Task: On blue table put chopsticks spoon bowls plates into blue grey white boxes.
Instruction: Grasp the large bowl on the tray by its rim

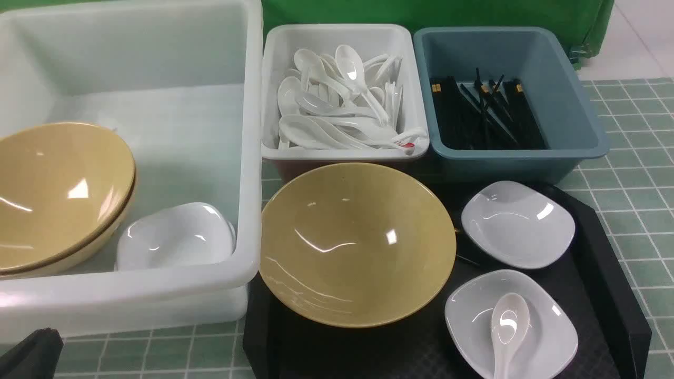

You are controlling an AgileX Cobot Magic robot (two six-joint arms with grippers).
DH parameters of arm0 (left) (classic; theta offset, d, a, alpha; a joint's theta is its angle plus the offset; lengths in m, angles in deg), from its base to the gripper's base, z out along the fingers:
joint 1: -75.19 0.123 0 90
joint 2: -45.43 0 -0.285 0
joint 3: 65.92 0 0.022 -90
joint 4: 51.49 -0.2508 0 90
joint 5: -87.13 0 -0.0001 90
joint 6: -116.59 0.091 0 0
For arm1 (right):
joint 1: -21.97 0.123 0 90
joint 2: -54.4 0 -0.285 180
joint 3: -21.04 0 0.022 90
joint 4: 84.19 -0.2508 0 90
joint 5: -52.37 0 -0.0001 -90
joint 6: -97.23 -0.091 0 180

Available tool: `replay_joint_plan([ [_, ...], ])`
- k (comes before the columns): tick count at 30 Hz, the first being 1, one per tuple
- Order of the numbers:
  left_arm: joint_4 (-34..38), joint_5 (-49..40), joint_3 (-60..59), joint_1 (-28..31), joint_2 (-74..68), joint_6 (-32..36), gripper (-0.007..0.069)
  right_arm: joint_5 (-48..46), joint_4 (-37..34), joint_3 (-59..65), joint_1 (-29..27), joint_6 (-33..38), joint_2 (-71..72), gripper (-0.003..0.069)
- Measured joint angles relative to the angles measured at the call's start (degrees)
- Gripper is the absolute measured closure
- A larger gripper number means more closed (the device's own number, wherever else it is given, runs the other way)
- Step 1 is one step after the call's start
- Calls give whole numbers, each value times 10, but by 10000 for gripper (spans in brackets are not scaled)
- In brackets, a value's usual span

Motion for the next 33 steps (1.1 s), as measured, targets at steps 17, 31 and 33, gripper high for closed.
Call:
replay_joint_plan([
  [17, -9, 0, 0, 0, 0, 1, 620, 0, 0, 0, 0, 0, 0, 423],
  [31, -11, 2, 0, 0, 0, 1, 620, 0, 0, 0, 0, 2, 0, 423],
  [33, -11, 5, 0, 0, 0, 1, 620, 1, 0, 0, 0, 4, 0, 423],
])
